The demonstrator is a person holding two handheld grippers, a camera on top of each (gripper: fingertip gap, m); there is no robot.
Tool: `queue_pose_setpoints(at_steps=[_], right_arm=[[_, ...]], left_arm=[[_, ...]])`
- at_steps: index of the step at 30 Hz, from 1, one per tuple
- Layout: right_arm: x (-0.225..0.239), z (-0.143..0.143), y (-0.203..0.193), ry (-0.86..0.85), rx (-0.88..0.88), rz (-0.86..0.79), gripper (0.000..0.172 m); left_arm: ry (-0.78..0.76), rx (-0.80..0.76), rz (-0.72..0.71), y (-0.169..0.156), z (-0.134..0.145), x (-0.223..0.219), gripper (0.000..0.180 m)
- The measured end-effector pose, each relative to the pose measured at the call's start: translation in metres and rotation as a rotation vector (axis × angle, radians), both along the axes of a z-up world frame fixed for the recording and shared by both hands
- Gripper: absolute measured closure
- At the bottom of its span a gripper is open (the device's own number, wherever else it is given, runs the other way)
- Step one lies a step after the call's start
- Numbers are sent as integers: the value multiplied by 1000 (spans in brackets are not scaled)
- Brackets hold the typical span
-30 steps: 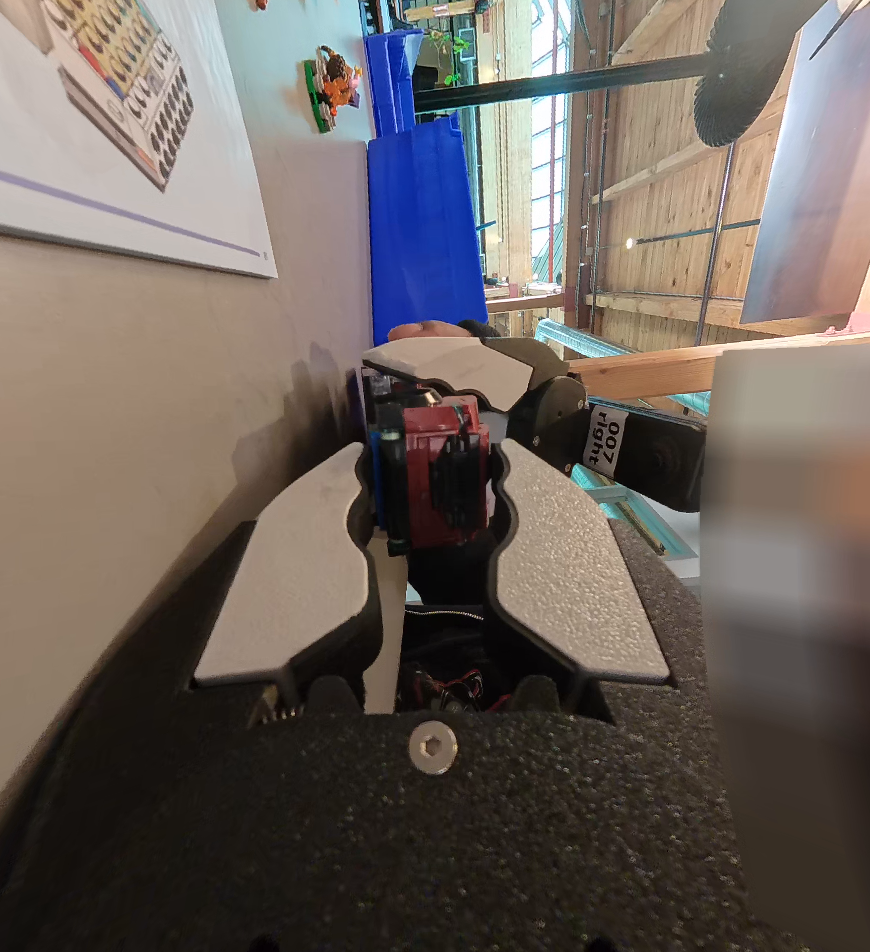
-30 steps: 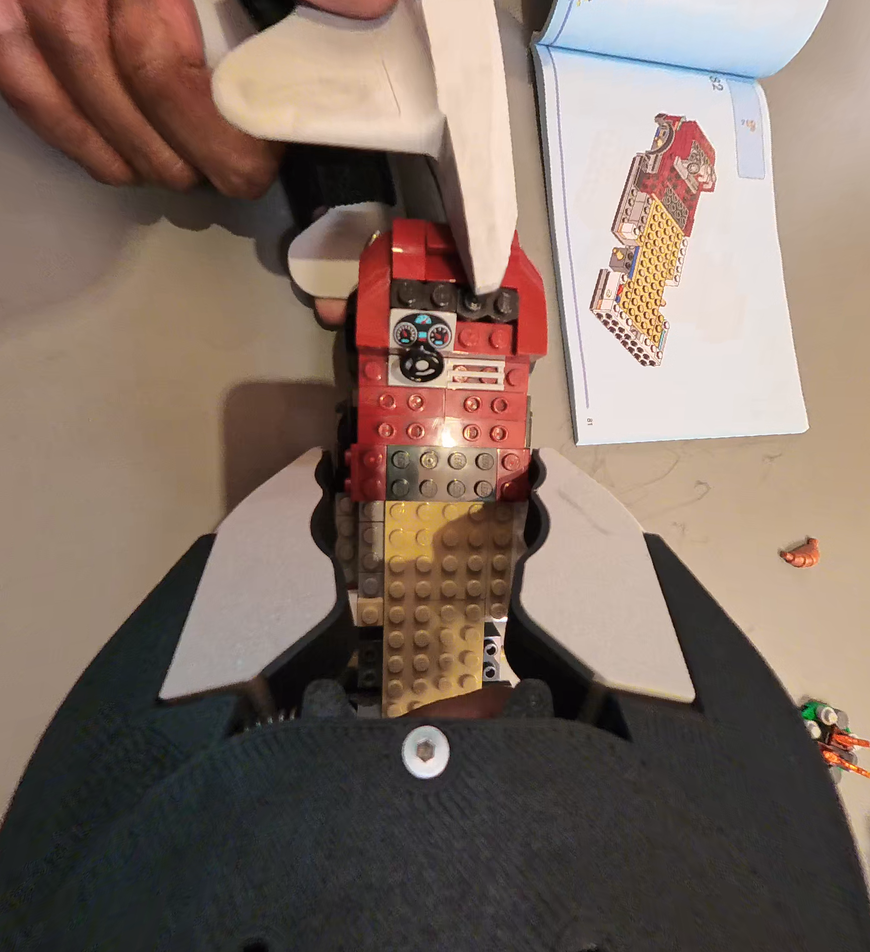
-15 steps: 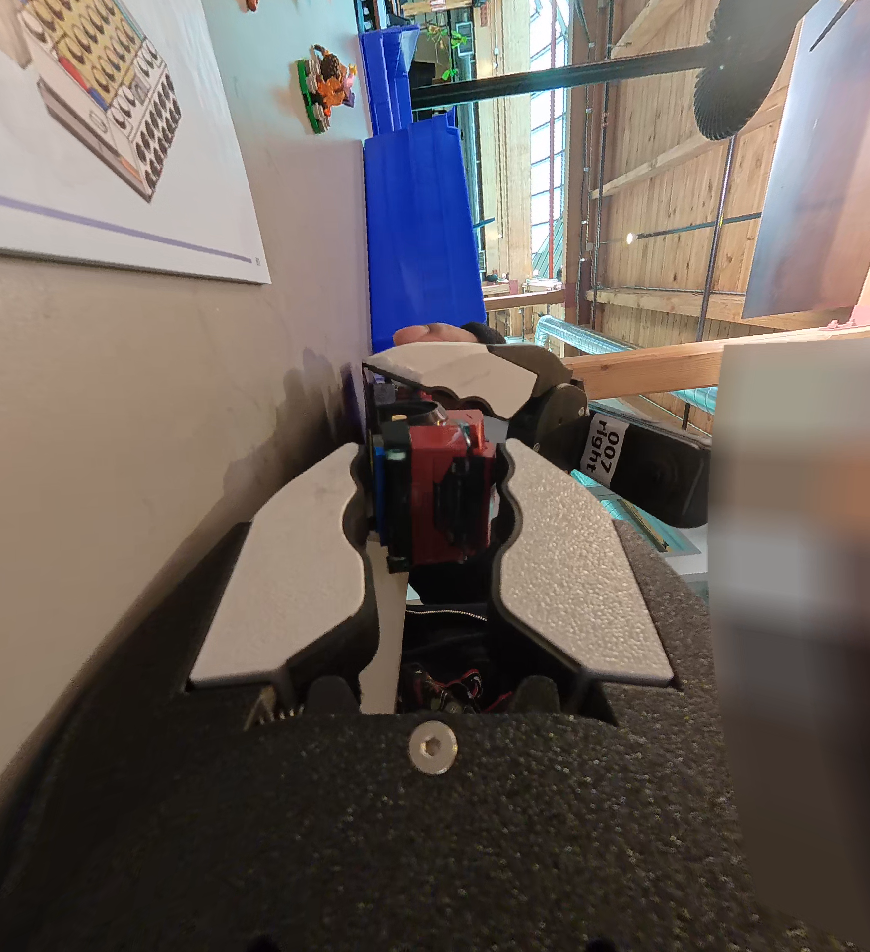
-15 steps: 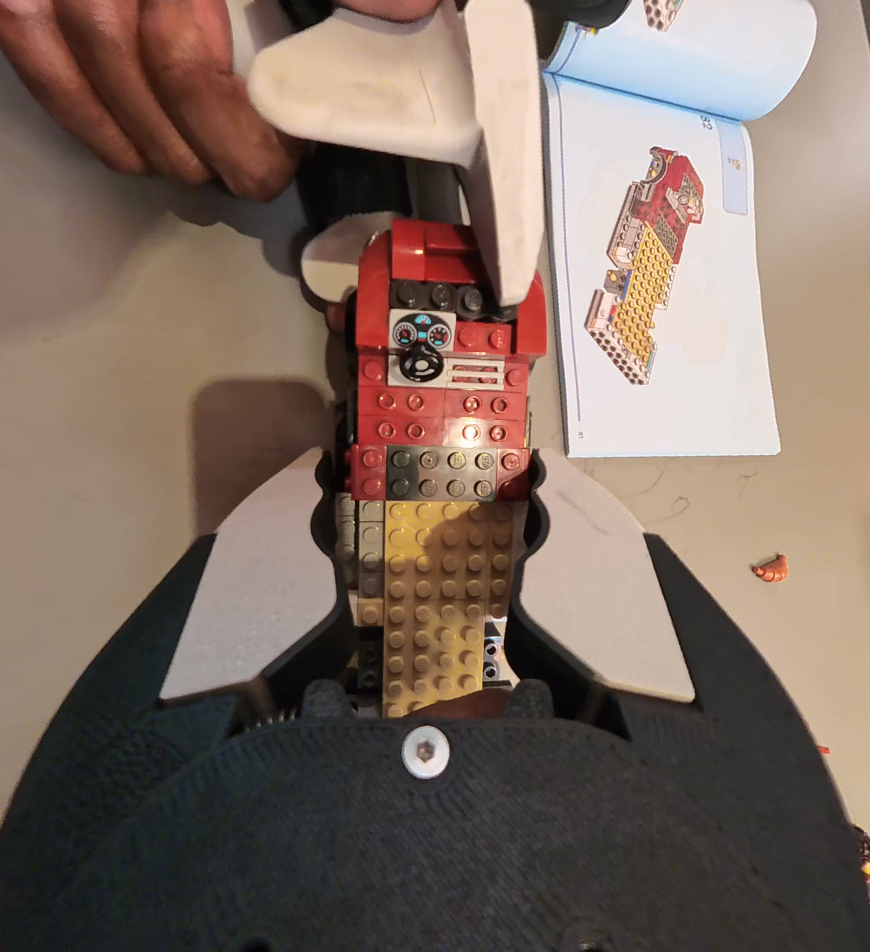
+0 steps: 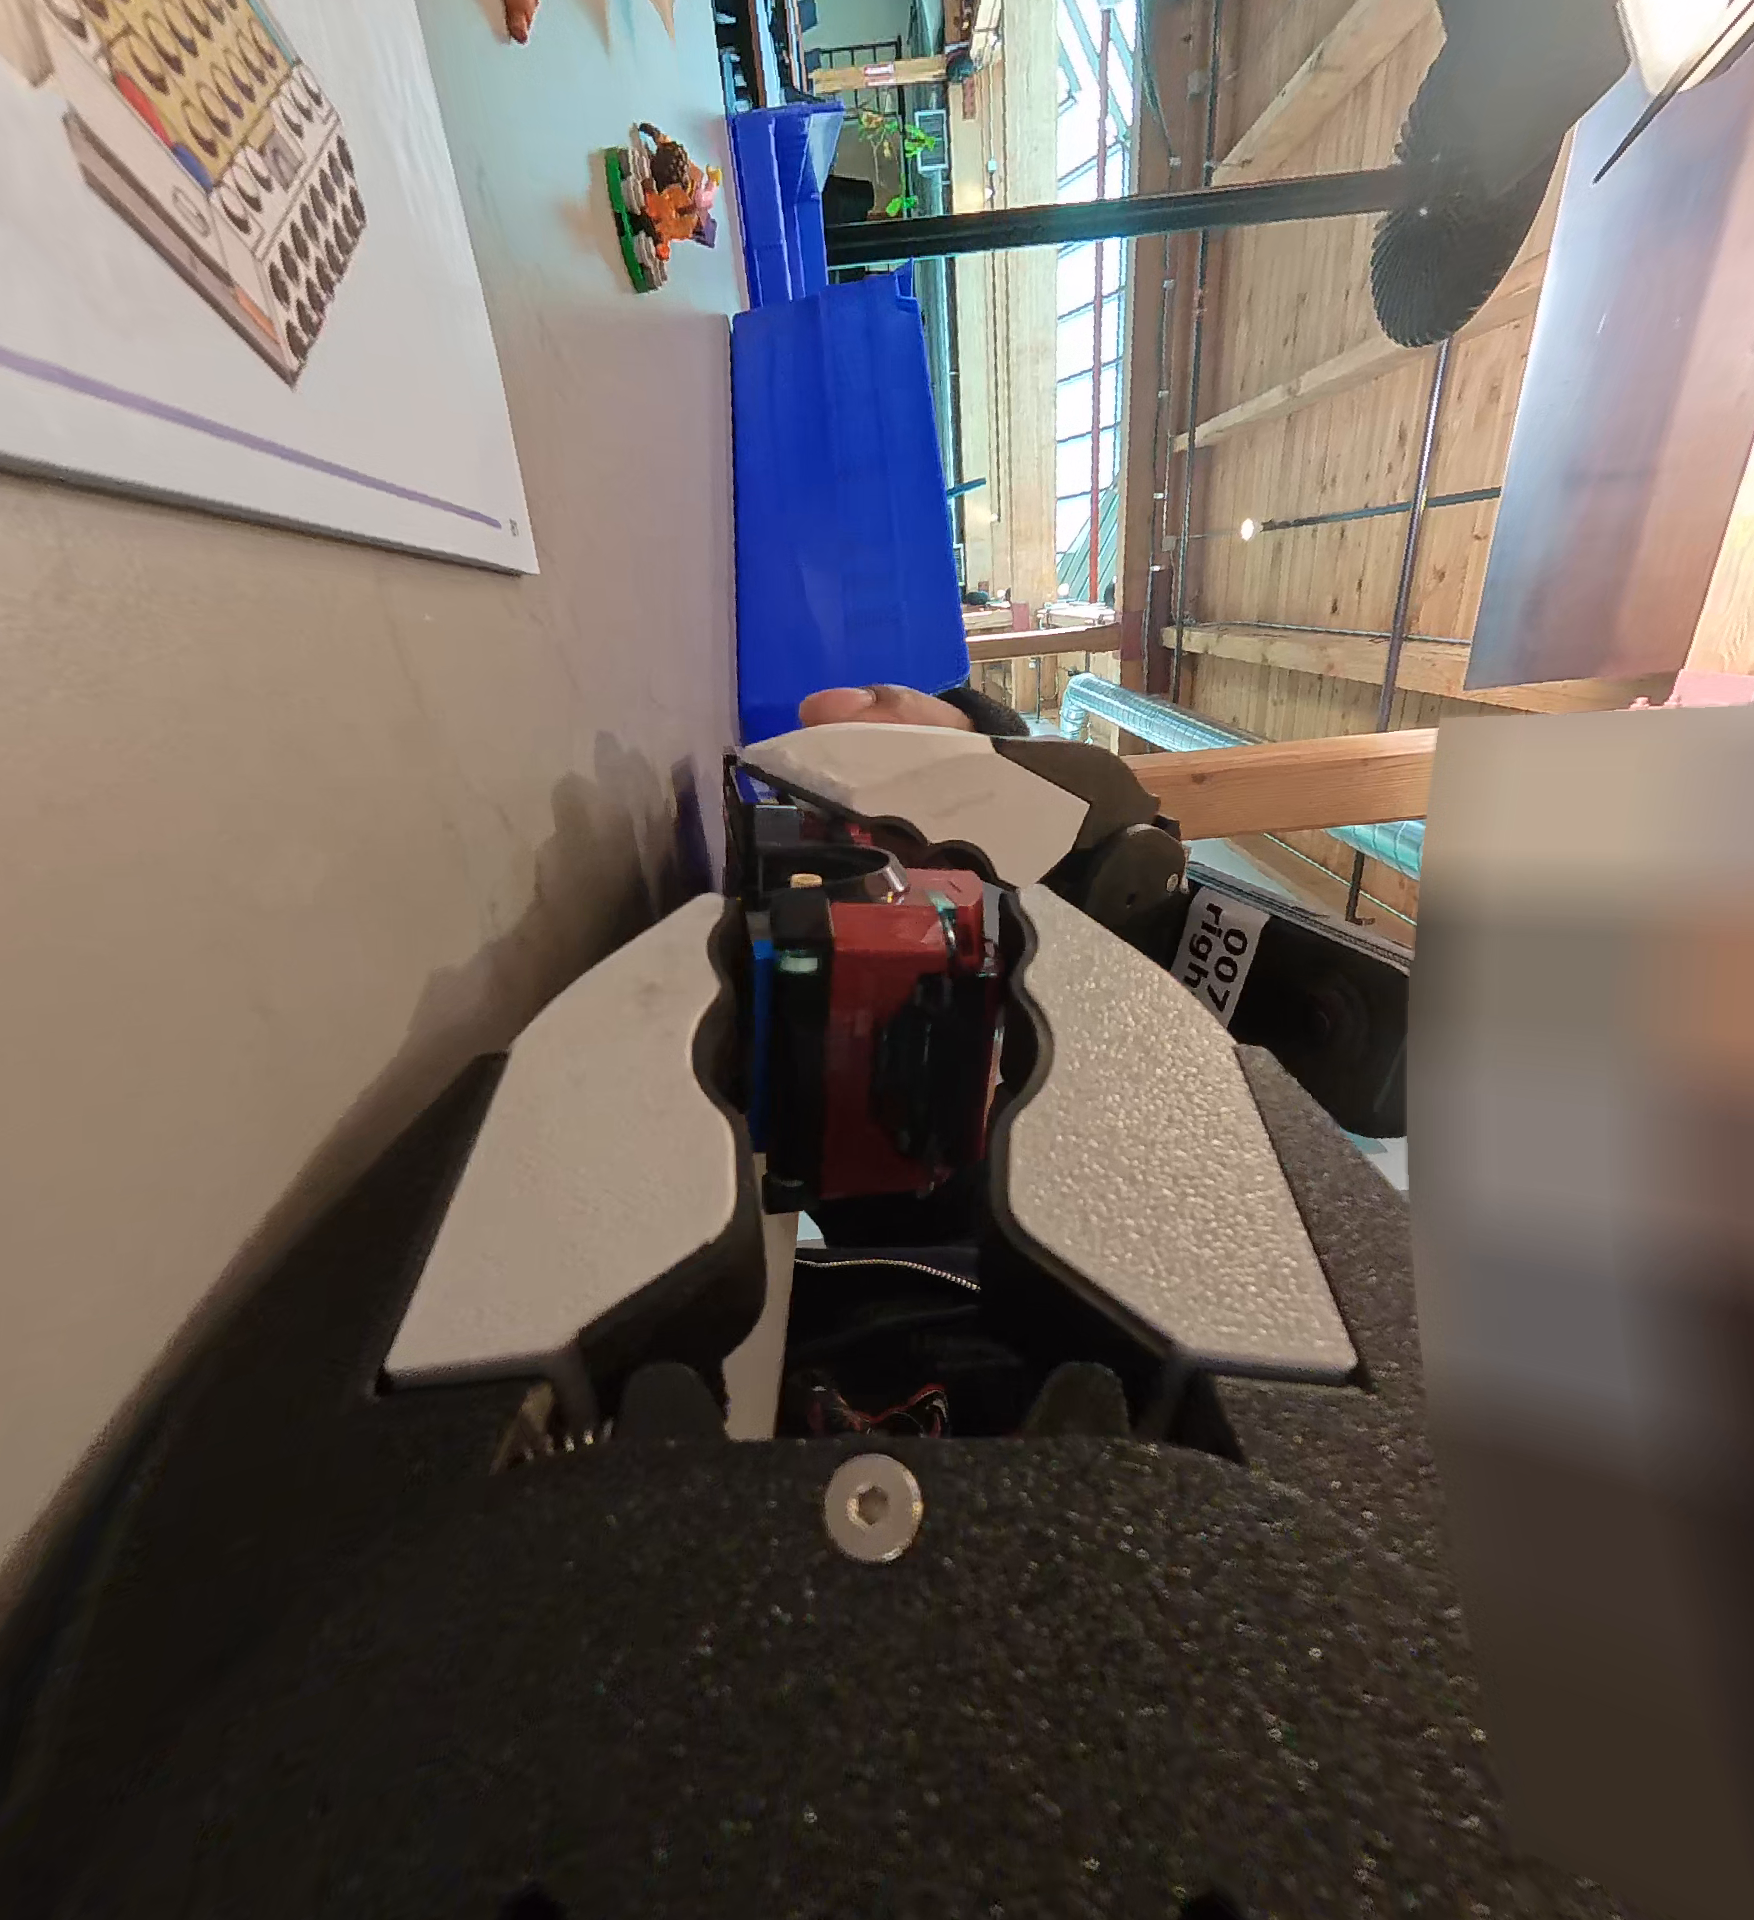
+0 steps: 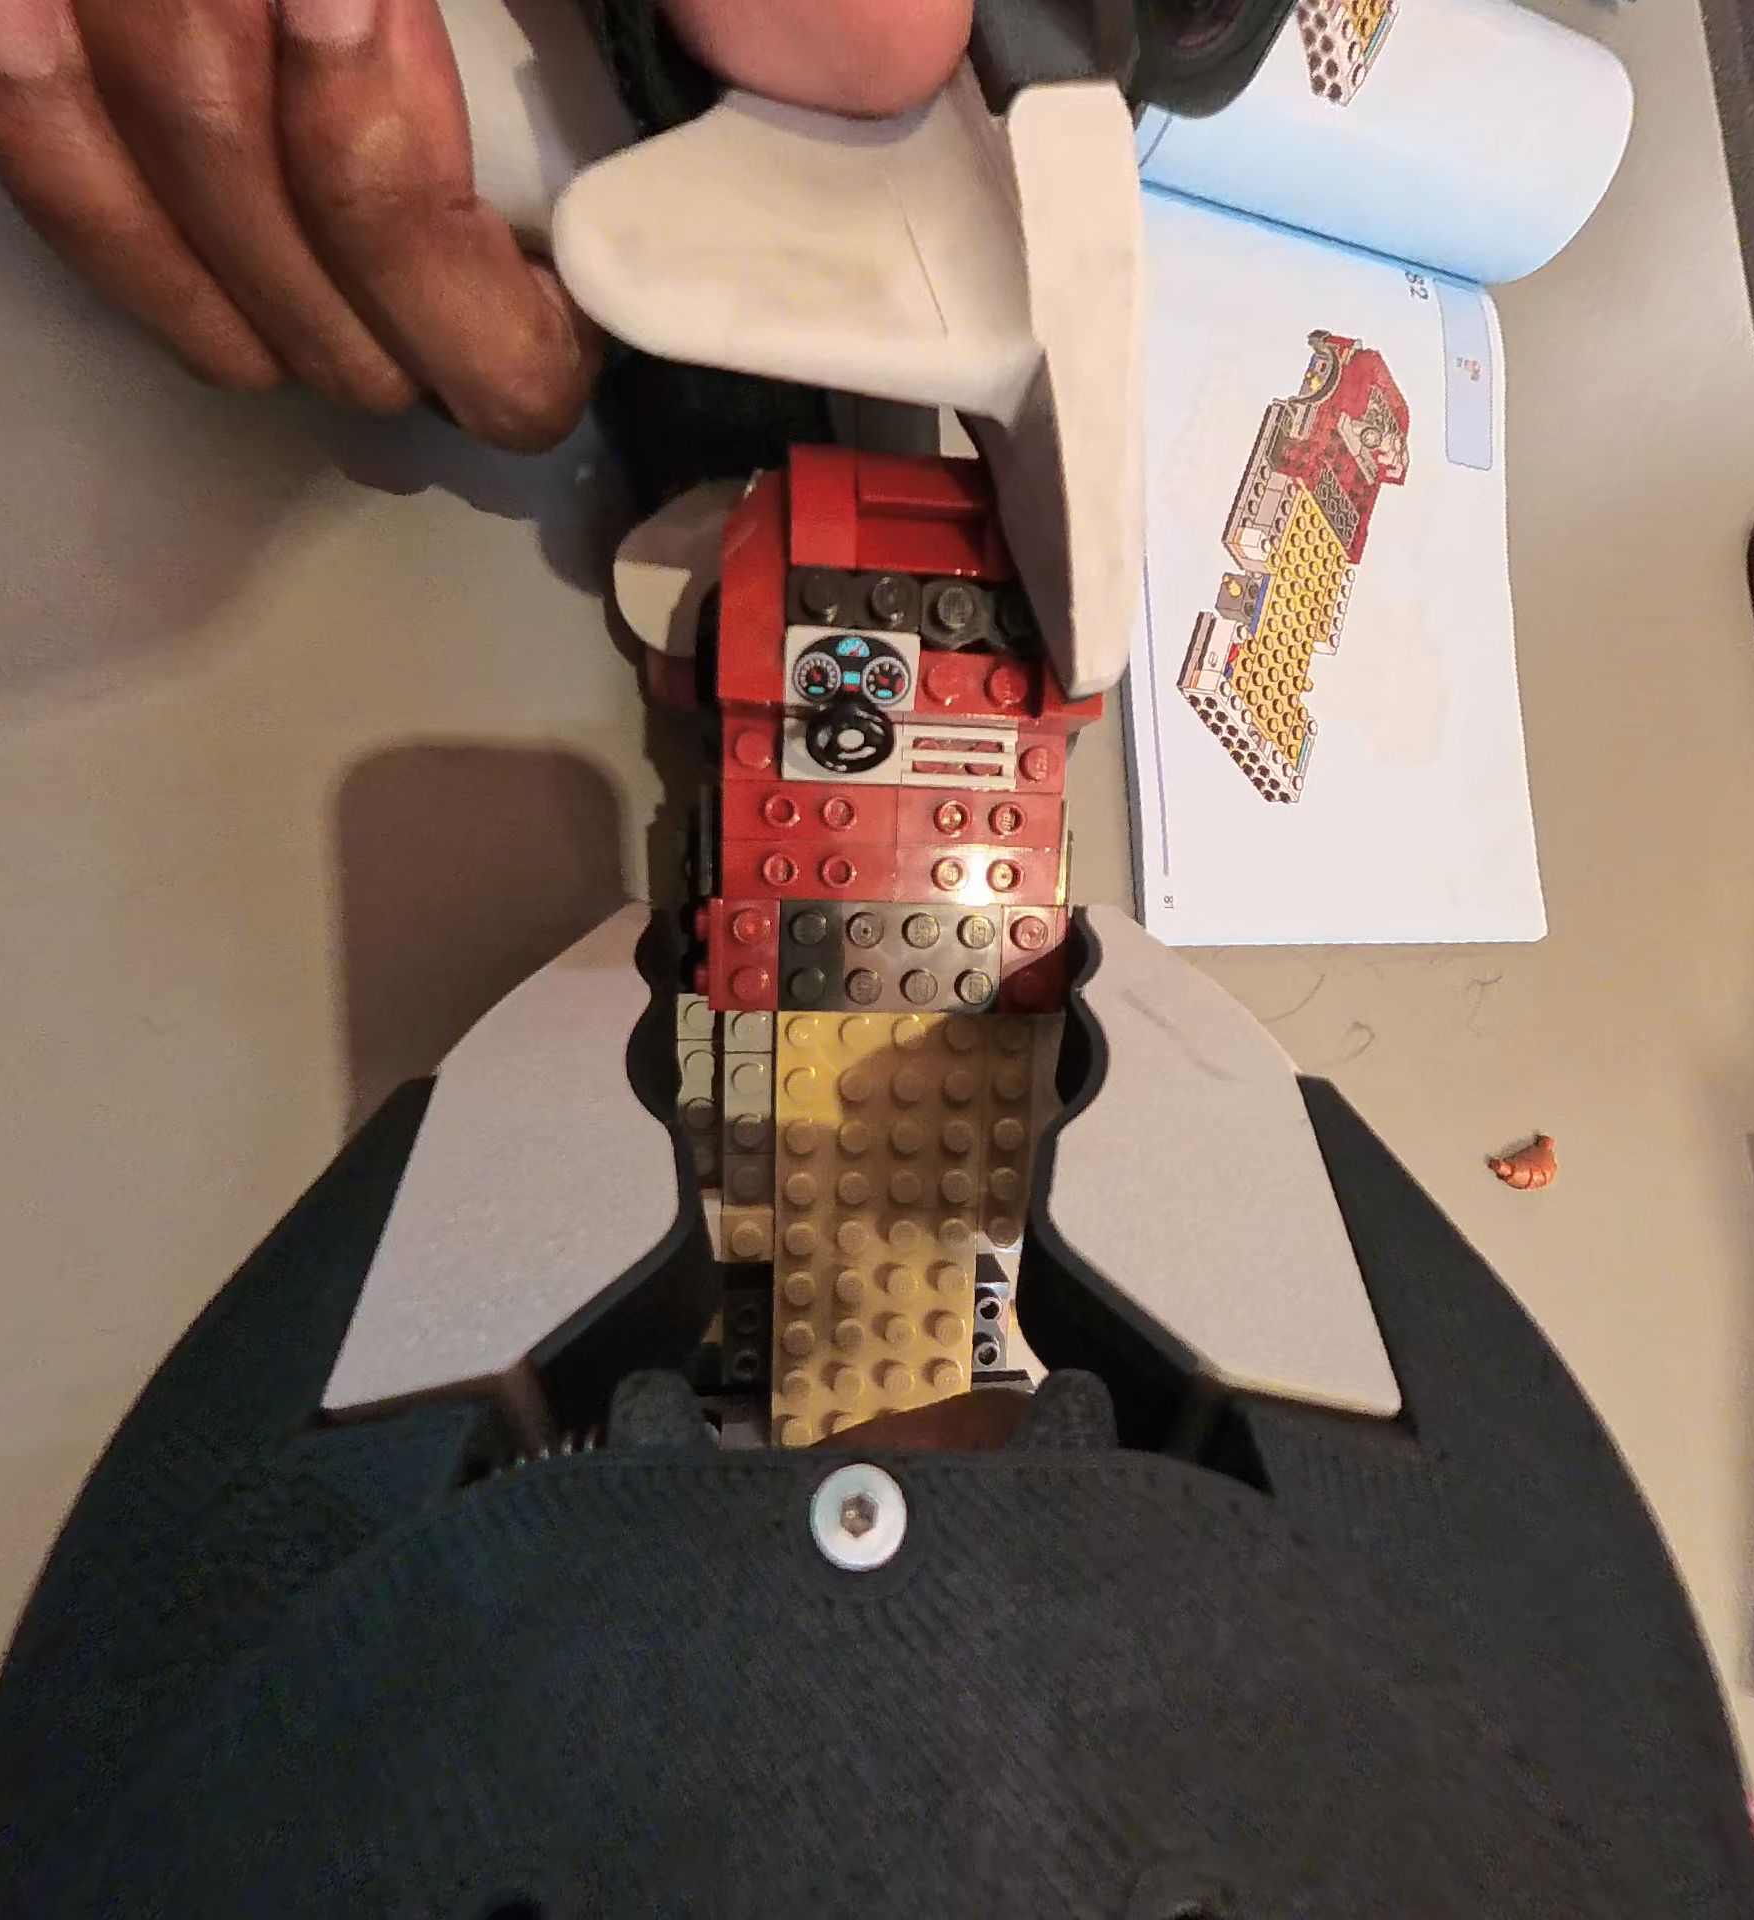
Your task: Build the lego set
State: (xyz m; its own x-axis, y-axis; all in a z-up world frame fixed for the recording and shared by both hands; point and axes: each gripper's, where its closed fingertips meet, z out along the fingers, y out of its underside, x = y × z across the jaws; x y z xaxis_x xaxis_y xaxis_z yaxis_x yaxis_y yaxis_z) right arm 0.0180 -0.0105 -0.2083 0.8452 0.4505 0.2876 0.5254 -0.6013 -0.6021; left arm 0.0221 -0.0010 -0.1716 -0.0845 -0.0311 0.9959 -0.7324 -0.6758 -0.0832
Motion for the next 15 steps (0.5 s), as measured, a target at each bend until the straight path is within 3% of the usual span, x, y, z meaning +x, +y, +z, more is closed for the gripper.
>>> queue_pose_setpoints(at_steps=[7, 15], right_arm=[[3, 7, -1, 19, 31, -16, 100], [16, 47, -25, 98, 149, -98, 108]], left_arm=[[18, -60, 31, 3, 0, 2, 134], [23, -45, 85, 12, -2, 6, 134]])
